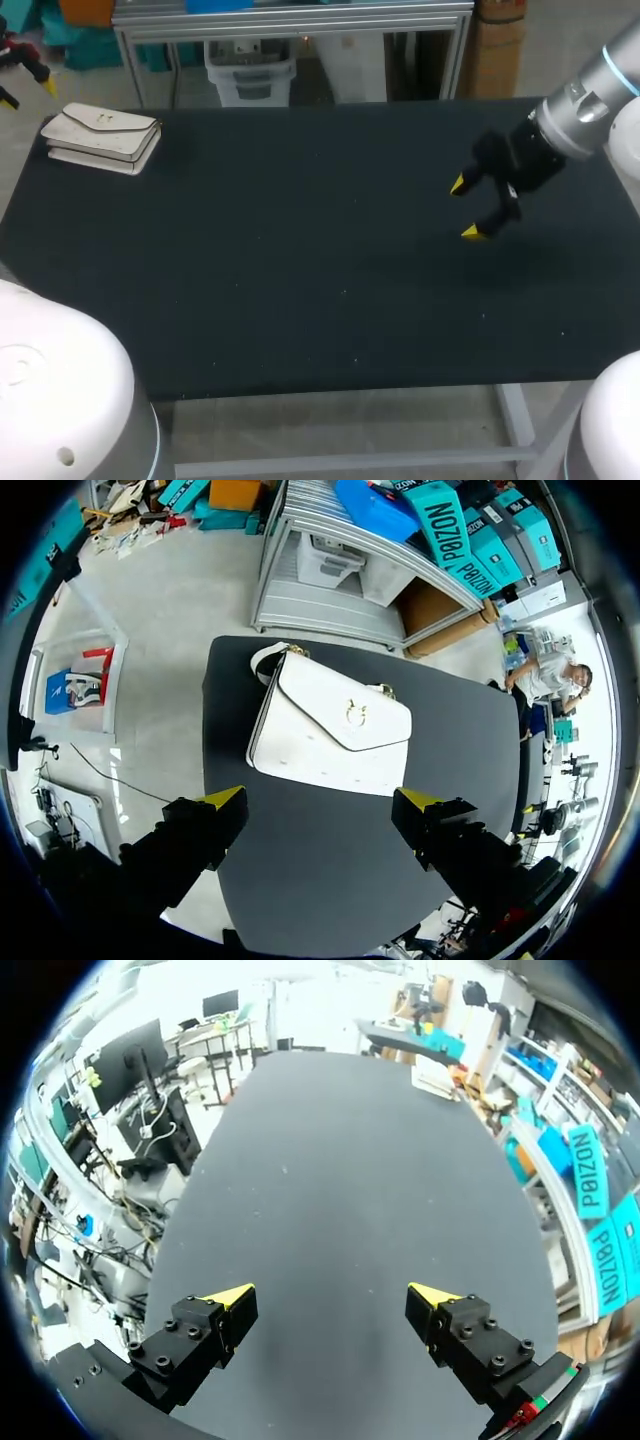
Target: Pick up the bag, open it, inspect its contents, close it, and place it on the opposite side
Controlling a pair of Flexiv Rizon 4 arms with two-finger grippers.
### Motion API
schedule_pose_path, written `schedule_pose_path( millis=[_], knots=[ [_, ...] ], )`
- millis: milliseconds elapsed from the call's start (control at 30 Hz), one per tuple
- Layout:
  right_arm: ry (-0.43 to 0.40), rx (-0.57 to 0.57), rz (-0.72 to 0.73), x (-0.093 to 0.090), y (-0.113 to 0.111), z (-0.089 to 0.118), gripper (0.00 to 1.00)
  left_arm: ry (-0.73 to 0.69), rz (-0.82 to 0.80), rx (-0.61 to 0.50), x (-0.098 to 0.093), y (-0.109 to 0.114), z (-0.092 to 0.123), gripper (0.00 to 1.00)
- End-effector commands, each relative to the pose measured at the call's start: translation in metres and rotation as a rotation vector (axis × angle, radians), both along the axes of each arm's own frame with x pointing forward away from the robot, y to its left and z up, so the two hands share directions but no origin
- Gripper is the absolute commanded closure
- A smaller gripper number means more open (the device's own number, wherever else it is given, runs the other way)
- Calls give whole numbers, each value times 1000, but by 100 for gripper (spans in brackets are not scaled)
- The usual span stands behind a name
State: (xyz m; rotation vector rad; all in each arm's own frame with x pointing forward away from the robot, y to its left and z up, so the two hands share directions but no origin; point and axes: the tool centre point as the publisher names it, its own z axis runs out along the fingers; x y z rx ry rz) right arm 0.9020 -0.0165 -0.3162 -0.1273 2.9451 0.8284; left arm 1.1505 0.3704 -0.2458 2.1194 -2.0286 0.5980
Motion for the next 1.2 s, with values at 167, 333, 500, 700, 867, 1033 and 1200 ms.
schedule_pose_path(
  millis=[167, 333, 500, 700, 867, 1033, 1200],
  knots=[
    [55, -6, 7, 4, 6, -7, 0, 97, -26, -28, 22, 8, -3, 0],
    [57, 9, 2, 2, 9, -10, 0, 84, 13, -25, 30, 14, -3, 0],
    [57, 9, 2, 2, 9, -10, 0, 85, 25, -23, 32, 16, -2, 0],
    [57, 9, 2, 2, 9, -10, 0, 85, 25, -23, 32, 16, -2, 0],
    [57, 9, 2, 2, 9, -10, 0, 75, 5, -31, 37, 17, -6, 0],
    [57, 9, 2, 2, 9, -10, 0, 83, -18, -52, 61, 29, -24, 0],
    [57, 9, 2, 2, 9, -10, 0, 127, -49, -60, 75, 38, -41, 0]
  ],
)
